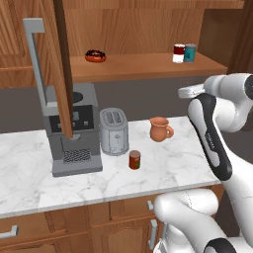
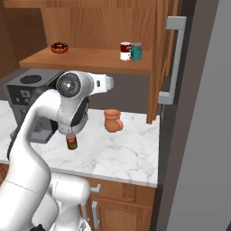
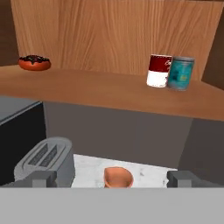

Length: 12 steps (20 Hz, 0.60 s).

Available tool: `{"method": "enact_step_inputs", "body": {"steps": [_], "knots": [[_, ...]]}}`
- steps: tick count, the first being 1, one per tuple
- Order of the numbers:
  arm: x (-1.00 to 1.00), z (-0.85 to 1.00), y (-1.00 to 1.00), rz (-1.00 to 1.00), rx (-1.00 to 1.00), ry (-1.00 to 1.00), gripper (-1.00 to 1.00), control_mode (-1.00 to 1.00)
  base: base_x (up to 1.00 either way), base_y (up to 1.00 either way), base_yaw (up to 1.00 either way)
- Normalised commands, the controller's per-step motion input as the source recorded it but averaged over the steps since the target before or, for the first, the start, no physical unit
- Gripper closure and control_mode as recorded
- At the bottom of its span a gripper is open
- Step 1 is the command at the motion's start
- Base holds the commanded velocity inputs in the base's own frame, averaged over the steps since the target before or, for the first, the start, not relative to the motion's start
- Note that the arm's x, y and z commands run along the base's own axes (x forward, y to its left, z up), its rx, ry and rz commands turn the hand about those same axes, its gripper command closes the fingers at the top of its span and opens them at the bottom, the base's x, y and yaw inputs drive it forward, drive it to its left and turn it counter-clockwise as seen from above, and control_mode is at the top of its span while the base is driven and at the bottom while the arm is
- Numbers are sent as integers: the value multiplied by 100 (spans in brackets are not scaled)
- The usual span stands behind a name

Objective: Pick the cans from the counter and place them in their designated side in the cabinet.

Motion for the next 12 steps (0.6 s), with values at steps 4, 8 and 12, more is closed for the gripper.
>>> {"method": "enact_step_inputs", "body": {"steps": [4, 8, 12], "knots": [[-17, -3, 20, 3, 1, 29, -100, -100, 0, 0, 0], [-28, -10, 29, 3, 0, 25, -100, -100, 0, 0, 0], [-43, -19, 35, 3, 0, 9, -100, -100, 0, 0, 0]]}}
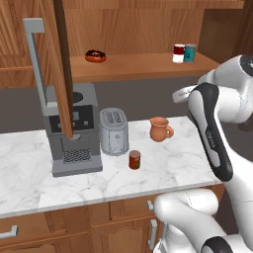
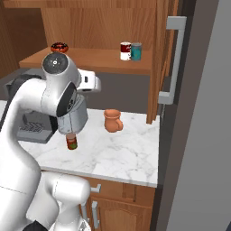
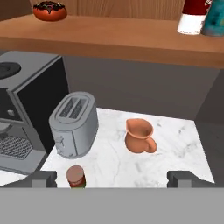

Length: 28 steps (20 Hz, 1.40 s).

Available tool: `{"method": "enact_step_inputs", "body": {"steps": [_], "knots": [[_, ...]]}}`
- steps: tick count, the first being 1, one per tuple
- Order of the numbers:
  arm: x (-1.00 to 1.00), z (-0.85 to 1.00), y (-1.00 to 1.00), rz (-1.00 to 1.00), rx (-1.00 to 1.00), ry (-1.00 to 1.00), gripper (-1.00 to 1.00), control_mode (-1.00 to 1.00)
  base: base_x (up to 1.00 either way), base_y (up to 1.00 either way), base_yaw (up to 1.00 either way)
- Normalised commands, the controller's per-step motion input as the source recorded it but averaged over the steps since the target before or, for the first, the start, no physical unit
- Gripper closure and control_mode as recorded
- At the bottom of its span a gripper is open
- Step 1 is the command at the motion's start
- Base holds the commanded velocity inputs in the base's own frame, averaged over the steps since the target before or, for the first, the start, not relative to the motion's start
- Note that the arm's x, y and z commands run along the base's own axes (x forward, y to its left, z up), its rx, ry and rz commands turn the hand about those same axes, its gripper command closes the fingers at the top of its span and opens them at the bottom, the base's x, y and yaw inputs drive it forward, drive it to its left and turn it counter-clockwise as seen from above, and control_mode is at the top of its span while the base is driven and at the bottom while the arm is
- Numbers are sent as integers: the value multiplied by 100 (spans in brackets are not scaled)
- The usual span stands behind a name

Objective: Pick the cans from the counter and place them in their designated side in the cabinet.

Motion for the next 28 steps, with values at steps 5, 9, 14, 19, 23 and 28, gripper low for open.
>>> {"method": "enact_step_inputs", "body": {"steps": [5, 9, 14, 19, 23, 28], "knots": [[-39, -20, 39, 1, 0, 2, -100, -100, 0, 0, 0], [-37, -21, 29, 0, 0, 0, -100, -100, 0, 0, 0], [-34, -17, 20, 0, 0, 1, -100, -100, 0, 0, 0], [-29, -12, 14, 0, 0, 6, -100, -100, 0, 0, 0], [-23, -2, 5, 0, 0, 11, -100, -100, 0, 0, 0], [-22, -12, 5, 0, 0, 6, -100, -100, 0, 0, 0]]}}
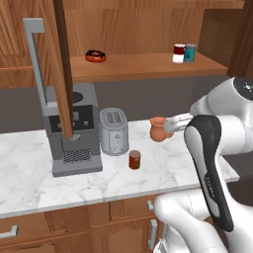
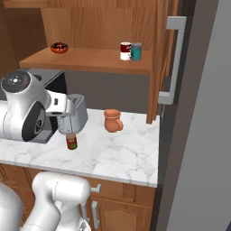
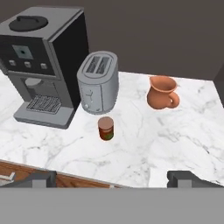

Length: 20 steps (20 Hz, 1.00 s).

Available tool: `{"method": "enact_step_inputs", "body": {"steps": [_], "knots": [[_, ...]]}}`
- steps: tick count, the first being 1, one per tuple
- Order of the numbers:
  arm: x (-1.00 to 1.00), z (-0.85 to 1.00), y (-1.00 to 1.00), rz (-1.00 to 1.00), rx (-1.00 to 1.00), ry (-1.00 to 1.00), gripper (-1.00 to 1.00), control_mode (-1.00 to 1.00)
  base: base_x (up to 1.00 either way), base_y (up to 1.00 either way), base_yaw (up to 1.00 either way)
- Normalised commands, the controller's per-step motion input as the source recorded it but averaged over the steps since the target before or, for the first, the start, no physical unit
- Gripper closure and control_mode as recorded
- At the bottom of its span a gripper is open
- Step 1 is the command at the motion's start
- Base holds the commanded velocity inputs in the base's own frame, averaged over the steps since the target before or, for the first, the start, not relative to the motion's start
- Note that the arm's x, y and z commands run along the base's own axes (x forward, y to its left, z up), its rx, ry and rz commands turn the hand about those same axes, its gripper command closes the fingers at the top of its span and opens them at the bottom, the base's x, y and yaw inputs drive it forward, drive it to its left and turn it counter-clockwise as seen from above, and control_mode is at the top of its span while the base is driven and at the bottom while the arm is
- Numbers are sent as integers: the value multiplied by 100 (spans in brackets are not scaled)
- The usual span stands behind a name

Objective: Pick the cans from the counter and place them in their designated side in the cabinet.

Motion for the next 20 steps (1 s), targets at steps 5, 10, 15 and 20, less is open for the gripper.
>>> {"method": "enact_step_inputs", "body": {"steps": [5, 10, 15, 20], "knots": [[-11, -23, 9, 0, 1, 0, -100, -100, 0, 0, 0], [-4, -23, 17, 0, 0, 0, -100, -100, 0, 0, 0], [0, -16, 16, 0, 0, 0, -100, -100, 0, 0, 0], [1, -13, 6, 0, 0, 0, -100, -100, 0, 0, 0]]}}
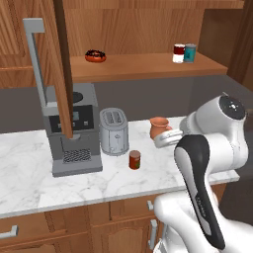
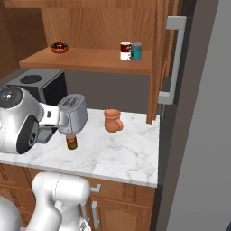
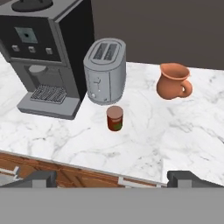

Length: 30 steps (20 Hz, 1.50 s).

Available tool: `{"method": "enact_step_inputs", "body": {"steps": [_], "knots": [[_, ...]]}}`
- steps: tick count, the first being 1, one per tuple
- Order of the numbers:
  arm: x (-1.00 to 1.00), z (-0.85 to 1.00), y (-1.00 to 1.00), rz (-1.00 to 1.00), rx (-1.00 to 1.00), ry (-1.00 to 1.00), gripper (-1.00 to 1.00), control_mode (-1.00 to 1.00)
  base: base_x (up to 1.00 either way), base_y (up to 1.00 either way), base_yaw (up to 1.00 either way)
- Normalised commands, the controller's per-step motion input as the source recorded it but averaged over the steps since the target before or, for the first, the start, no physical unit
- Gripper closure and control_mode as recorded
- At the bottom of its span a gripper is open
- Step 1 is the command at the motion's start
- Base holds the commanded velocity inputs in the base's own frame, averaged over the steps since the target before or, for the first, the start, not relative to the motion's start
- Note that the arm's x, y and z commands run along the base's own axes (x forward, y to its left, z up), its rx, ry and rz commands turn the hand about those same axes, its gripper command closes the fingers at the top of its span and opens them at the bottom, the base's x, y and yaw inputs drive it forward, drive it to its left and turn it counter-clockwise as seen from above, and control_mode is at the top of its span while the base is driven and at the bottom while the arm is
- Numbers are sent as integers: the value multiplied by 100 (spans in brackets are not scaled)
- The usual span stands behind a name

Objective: Pick the cans from the counter and place them in their designated side in the cabinet.

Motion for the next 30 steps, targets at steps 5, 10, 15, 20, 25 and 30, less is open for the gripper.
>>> {"method": "enact_step_inputs", "body": {"steps": [5, 10, 15, 20, 25, 30], "knots": [[13, -11, 1, 0, 0, 1, -100, -100, 0, 0, 0], [14, -11, 2, 0, 0, 3, -100, -100, 0, 0, 0], [15, -14, 8, 0, 0, 6, -100, -100, 0, 0, 0], [15, -18, 7, 0, 0, 4, -100, -100, 0, 0, 0], [13, -20, 8, 0, 0, 3, -100, -100, 0, 0, 0], [15, -21, 8, 0, 0, 0, -100, -100, 0, 0, 0]]}}
